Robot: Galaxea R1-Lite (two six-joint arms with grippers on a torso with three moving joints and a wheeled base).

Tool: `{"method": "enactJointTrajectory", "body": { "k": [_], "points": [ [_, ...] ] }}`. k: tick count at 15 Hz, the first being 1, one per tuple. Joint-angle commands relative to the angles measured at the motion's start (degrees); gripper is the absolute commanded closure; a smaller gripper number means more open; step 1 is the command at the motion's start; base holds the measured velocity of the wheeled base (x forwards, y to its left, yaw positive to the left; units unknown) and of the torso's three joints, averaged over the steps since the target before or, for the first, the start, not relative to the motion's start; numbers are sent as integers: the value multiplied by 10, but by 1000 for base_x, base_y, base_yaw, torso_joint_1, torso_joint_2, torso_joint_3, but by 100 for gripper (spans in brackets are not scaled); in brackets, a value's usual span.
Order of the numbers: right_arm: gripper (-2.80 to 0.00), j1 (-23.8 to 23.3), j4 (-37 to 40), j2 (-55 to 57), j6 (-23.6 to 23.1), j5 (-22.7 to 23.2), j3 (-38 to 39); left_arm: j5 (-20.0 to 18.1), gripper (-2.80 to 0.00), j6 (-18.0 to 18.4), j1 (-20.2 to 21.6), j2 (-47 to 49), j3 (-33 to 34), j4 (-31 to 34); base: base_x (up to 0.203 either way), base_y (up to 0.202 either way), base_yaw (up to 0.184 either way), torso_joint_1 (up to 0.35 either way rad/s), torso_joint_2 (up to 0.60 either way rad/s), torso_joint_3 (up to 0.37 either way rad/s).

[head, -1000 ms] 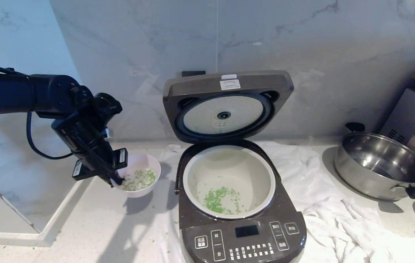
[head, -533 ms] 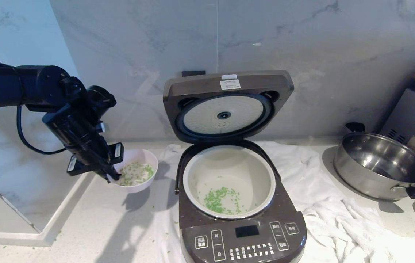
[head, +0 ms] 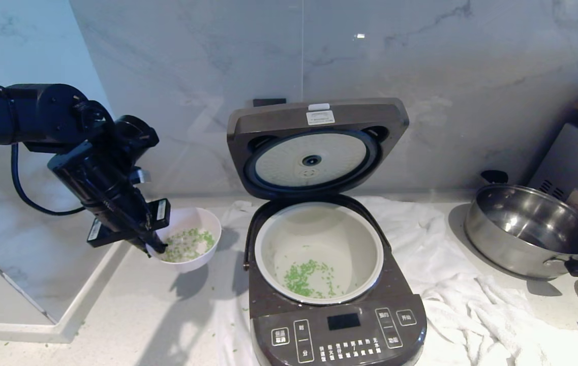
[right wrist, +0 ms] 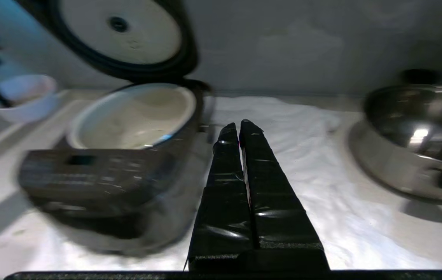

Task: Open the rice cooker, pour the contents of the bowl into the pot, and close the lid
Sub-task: Pour the water from the bowl into the rice cooker

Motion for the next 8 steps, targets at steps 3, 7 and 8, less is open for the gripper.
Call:
{"method": "enactJointTrajectory", "body": {
  "k": [3,7,8],
  "points": [
    [0,65,-54,315,59,82,-92,0,0,-4,-5,-23,4,4,0,0,0,0,0,0],
    [0,71,-103,516,153,262,-200,0,0,-4,-9,-34,5,11,0,0,0,0,0,0],
    [0,64,-105,558,173,298,-240,0,0,-4,-9,-37,6,12,0,0,0,0,0,0]
  ]
}}
